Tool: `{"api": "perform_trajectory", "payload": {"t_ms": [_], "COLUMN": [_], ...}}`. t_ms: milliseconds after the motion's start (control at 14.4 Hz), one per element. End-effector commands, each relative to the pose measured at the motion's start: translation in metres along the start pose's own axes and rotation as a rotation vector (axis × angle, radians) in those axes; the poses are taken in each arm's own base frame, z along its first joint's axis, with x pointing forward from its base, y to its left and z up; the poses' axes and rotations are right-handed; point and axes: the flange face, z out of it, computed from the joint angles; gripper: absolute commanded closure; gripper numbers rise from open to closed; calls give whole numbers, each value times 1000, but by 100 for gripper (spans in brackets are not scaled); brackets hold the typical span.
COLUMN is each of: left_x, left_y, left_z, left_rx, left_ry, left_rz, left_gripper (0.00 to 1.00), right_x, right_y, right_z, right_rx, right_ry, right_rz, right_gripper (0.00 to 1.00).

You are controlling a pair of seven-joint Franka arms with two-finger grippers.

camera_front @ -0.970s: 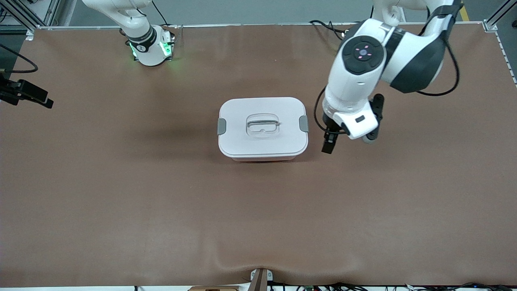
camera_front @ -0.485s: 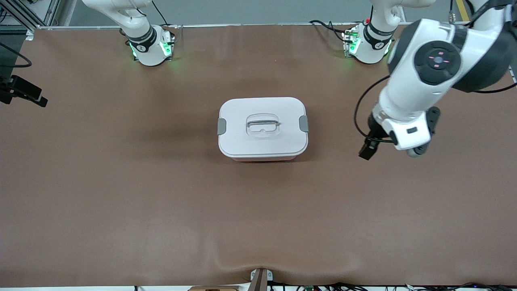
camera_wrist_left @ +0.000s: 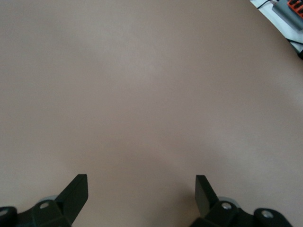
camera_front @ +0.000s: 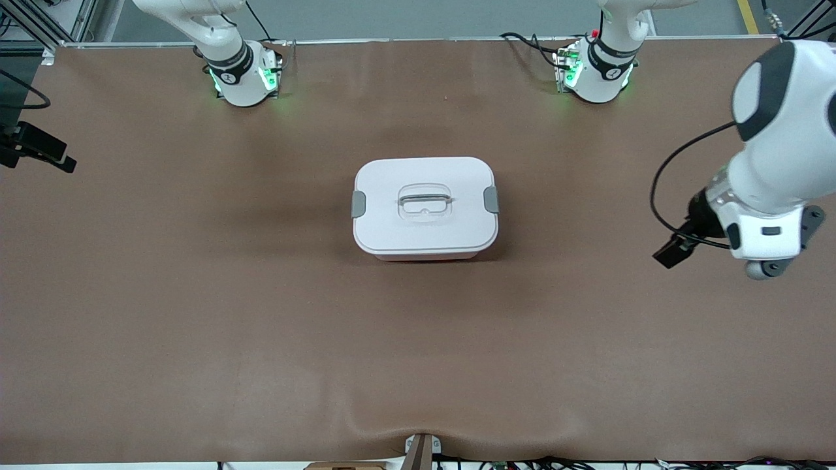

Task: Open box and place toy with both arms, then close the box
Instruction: 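Open the left gripper and raise it away from the lid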

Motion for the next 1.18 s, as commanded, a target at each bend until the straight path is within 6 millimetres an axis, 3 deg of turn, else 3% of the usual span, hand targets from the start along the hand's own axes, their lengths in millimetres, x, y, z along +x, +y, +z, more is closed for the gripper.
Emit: {"api": "perform_trajectory", "payload": {"t_ms": [0,277,416,554,1108], "left_x": [-11,-40,-38,-40,-48], "left_y": [-10,-19,-40,-47,-104], "left_z": [-31,-69,-84,-84,-106], "left_rx": [-25,-57,-71,-53,-10], "left_ry": [22,10,0,-30,-116], "left_rz": [172,293,423,532,584], "left_gripper": [0,0,0,0,0], "right_x": [-2,-2,-2,-2,-2], "right_y": [1,1,1,1,-1], "right_z": [-4,-4,-5,-5,-4], "right_rx": [12,12,13,13,13], "right_ry": [-1,-1,0,0,-1], "right_rz": [13,14,14,13,9], "right_gripper": [0,0,0,0,0]}}
